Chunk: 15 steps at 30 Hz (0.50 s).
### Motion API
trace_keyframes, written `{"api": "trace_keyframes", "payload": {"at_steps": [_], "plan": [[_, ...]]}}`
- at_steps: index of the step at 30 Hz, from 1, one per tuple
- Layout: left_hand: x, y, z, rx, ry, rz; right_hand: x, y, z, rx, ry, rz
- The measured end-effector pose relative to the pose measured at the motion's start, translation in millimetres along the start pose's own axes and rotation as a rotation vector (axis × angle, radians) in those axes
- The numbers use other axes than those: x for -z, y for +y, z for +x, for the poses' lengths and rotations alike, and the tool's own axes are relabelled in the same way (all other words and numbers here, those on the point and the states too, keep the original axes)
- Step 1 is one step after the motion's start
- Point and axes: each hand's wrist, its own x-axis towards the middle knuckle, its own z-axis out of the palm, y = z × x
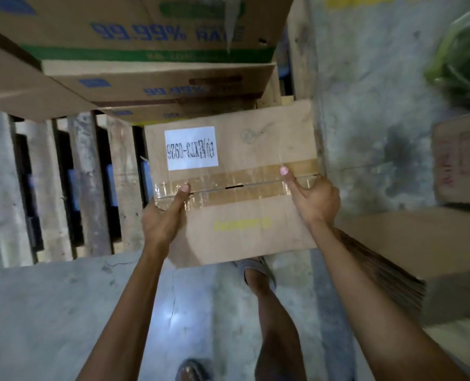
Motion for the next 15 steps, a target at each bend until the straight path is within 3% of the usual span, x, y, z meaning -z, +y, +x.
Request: {"api": "trace_keyframes", "payload": {"at_steps": [7,15], "plan": [[113,53,-152,-0.222,-0.06,0.016,145,-22,-156,0.073,0.184,0.059],[207,139,-369,-0.595,-0.31,0.021,353,-9,-369,0.021,0.557,0.271]]}}
